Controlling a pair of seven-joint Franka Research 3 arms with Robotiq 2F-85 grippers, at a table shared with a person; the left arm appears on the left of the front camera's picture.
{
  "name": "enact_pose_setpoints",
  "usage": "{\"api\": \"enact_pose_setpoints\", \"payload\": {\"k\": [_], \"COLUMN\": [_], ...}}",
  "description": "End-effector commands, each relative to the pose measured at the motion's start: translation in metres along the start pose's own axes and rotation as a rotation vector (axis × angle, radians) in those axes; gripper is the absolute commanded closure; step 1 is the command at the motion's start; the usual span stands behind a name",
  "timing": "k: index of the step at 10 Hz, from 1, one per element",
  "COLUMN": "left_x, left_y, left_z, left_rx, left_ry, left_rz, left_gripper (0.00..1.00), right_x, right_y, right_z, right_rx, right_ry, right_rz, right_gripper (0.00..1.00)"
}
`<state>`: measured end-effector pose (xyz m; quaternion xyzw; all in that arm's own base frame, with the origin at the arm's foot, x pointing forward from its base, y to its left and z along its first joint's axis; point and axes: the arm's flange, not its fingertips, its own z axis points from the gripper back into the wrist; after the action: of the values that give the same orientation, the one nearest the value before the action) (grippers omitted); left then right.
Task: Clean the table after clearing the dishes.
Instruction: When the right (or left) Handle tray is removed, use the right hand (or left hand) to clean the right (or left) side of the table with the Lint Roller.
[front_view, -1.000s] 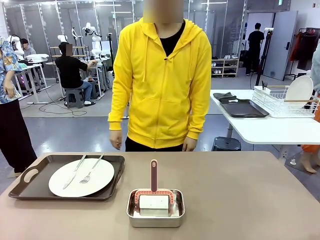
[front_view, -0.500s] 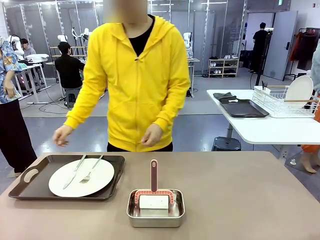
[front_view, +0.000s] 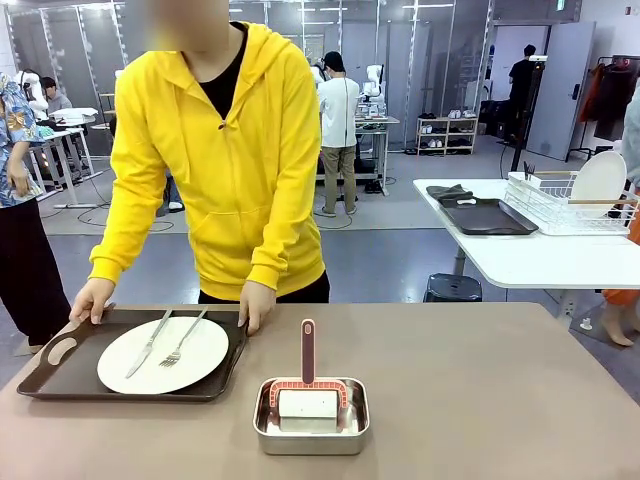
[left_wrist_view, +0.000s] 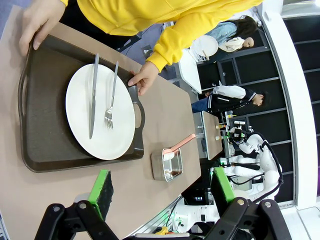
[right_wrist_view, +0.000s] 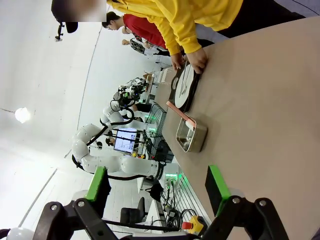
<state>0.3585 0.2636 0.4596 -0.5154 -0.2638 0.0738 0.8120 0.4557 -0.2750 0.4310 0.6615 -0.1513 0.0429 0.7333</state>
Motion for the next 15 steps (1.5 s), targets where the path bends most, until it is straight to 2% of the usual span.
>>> {"api": "enact_pose_setpoints", "payload": {"k": [1,13,15], "left_x": [0.0,0.0,0.007], "left_y": [-0.001,0.0,-0.019], "left_z": [0.003,0.0,-0.022], "left_rx": [-0.016,0.0,0.039], "left_ry": [-0.001,0.0,0.038], "left_rz": [-0.015,0.0,-0.086], "left_gripper": [0.0,0.0,0.0], "right_x": [-0.001,-0.001,-0.001], "right_y": [0.001,0.001,0.001], "right_z": [0.0,0.0,0.0], "right_rx": [-0.001,-0.001,-0.001], "right_ry": [0.002,0.002,0.002], "right_rz": [0.024,0.024,0.024], "right_gripper": [0.02,0.02,0.02]}}
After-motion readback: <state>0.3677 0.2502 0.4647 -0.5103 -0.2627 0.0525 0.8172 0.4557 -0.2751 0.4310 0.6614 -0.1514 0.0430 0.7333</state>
